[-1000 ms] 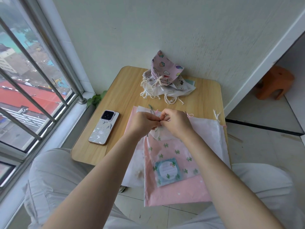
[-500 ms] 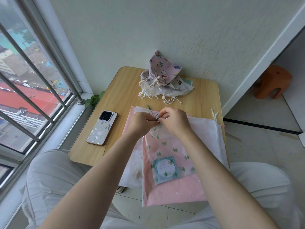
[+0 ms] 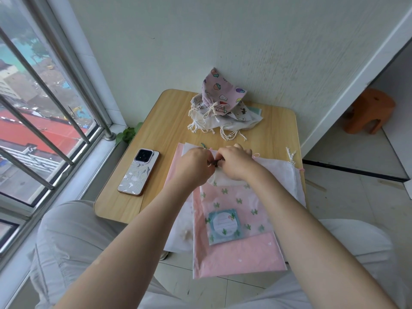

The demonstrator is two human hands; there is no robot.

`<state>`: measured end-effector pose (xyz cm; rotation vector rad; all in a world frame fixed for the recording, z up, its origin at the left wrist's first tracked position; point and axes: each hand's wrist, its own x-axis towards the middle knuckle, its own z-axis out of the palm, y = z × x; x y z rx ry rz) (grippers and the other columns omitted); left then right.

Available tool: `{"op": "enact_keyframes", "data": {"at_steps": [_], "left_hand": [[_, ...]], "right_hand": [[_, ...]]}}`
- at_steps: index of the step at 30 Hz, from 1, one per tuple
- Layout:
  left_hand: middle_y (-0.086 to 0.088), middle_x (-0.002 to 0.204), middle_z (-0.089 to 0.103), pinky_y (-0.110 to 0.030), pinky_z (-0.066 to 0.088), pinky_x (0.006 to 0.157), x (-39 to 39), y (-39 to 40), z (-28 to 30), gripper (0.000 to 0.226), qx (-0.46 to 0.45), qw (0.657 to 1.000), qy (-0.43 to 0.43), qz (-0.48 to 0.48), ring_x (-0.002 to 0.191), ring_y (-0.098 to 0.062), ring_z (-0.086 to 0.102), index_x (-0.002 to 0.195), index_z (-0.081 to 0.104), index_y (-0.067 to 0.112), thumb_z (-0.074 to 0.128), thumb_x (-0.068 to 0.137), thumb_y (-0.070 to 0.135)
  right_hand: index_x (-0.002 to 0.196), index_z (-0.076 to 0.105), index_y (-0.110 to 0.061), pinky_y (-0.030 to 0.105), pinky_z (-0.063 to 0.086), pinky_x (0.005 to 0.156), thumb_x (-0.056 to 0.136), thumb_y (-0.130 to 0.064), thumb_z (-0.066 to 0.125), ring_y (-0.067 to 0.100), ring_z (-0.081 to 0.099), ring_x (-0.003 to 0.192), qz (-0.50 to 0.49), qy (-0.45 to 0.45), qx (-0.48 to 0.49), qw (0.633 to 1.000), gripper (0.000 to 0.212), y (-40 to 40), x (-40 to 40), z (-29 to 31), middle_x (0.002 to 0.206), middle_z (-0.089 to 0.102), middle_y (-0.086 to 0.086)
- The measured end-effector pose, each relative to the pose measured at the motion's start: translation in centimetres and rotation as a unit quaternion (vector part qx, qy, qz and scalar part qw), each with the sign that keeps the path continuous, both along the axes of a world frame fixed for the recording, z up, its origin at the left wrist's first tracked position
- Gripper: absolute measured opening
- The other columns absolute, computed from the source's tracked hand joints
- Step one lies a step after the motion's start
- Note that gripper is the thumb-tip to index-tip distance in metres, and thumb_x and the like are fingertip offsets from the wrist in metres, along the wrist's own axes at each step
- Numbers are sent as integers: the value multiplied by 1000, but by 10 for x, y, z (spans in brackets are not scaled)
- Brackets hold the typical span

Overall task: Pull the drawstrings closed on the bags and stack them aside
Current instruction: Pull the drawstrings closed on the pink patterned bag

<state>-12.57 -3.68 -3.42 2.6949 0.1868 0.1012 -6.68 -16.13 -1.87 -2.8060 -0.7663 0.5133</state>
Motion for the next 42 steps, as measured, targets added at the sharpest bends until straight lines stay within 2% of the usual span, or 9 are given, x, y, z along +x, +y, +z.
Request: {"op": "enact_keyframes", "data": {"at_steps": [3, 5, 8, 13, 17, 26, 31, 37, 42], "left_hand": [[5, 101, 61, -27, 37, 59, 0, 0, -2, 13, 32, 999, -22, -15, 99, -16, 56, 97, 68, 20, 59, 88, 21], [6, 103, 61, -24, 29, 53, -1, 2, -5, 13, 41, 997, -58, -18, 99, -16, 56, 100, 68, 21, 60, 89, 24], [5, 101, 58, -21, 24, 47, -4, 2, -9, 21, 16, 994, -104, 0, 84, -18, 56, 104, 61, 19, 66, 89, 33], [12, 72, 48, -27, 37, 53, -6, 0, -9, 30, -109, 985, -96, 92, 59, -5, 44, 90, 53, 12, 72, 85, 35], [4, 83, 66, -16, 45, 56, 3, 5, -9, 12, -236, 967, -42, 92, 58, -5, 63, 82, 60, 16, 71, 85, 18], [16, 75, 65, -10, 43, 60, 4, 6, -2, 8, -227, 972, -22, 57, 72, -3, 61, 84, 74, 20, 79, 79, 25], [2, 78, 65, -26, 47, 60, 8, 4, 0, 11, -151, 987, 23, 51, 67, -12, 57, 88, 71, 11, 64, 87, 20], [-3, 67, 42, -27, 37, 51, 7, 5, 8, 25, -411, 898, 140, 68, 54, -16, 38, 71, 50, 10, 42, 94, 16], [-2, 64, 43, -27, 39, 55, 1, 16, 7, 27, -340, 921, 186, 29, 54, -16, 39, 71, 47, 11, 44, 96, 22]], "right_hand": [[102, 63, -26, 44, 38, 100, 96, -18, 48, 25, 48, 117, -24, 66, 52, 996, 18, -4, 2, 2, 117, 62, 1], [99, 67, -19, 31, 48, 85, 94, -15, 54, 18, 58, 102, -60, 134, 147, 978, 15, -9, 3, 3, 104, 65, -3], [95, 70, -9, 12, 38, 58, 94, -14, 59, 7, 52, 74, -101, 243, 230, 937, 13, -16, 3, 6, 80, 59, -10], [81, 69, -16, 25, 33, 61, 96, -10, 57, 13, 46, 63, -180, 343, 322, 864, 20, -17, 7, -1, 70, 58, -1], [82, 68, -15, 26, 38, 65, 95, -9, 58, 13, 49, 66, -213, 377, 356, 828, 17, -15, 10, -3, 72, 58, 1], [84, 67, -11, 23, 35, 59, 95, -7, 58, 11, 46, 59, -231, 359, 353, 833, 15, -17, 10, -3, 67, 55, 1], [81, 71, -14, 23, 32, 58, 88, 1, 61, 9, 49, 58, -226, 331, 345, 849, 19, -21, 10, -7, 72, 63, 2], [81, 73, -16, 18, 49, 66, 81, -9, 76, 8, 65, 78, -225, 216, 365, 877, 8, -19, 7, -6, 82, 71, -4], [80, 72, -15, 22, 48, 63, 82, -18, 75, 11, 62, 72, -236, 76, 281, 927, 5, -24, 14, -15, 75, 68, -4]]}}
